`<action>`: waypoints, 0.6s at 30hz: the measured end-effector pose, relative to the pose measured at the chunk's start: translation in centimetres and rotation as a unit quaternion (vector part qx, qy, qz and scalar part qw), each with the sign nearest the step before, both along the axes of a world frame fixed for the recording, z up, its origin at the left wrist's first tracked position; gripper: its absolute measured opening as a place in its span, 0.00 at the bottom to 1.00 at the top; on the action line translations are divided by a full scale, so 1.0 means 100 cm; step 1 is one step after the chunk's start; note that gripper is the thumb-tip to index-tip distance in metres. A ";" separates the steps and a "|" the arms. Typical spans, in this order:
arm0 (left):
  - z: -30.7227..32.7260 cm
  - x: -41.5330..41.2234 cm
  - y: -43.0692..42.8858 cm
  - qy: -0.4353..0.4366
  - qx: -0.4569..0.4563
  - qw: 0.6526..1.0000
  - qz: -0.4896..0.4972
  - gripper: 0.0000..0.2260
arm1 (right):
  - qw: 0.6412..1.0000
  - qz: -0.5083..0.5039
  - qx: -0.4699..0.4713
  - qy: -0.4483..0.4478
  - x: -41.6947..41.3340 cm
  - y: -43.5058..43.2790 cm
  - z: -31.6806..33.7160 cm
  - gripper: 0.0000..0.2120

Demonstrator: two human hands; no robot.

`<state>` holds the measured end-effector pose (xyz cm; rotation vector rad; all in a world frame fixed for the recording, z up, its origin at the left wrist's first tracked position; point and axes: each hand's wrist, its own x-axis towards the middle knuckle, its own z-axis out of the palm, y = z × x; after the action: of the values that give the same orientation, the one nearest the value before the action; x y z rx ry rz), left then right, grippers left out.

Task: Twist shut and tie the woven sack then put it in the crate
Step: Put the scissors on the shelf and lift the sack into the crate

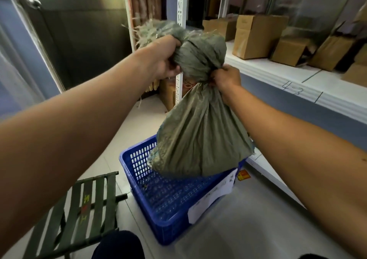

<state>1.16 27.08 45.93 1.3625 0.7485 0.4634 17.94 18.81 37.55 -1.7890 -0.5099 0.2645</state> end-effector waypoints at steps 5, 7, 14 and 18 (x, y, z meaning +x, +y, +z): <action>-0.034 0.008 0.014 0.134 -0.004 0.989 -0.053 0.12 | 0.998 0.033 0.012 -0.049 0.011 0.023 -0.033 0.07; -0.058 0.006 0.018 0.228 0.046 0.969 -0.085 0.11 | 0.998 0.034 0.014 -0.060 0.001 0.021 -0.045 0.08; -0.176 -0.006 0.027 0.278 0.144 0.949 0.022 0.17 | 0.993 0.032 -0.109 -0.015 -0.030 -0.011 -0.114 0.13; -0.229 -0.020 -0.008 0.354 0.259 0.898 0.028 0.29 | 0.984 0.043 -0.172 -0.018 -0.042 -0.026 -0.156 0.09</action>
<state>-0.86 26.27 23.02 2.0569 1.3240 0.2001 13.69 16.24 21.93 -2.1121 -0.5947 0.3999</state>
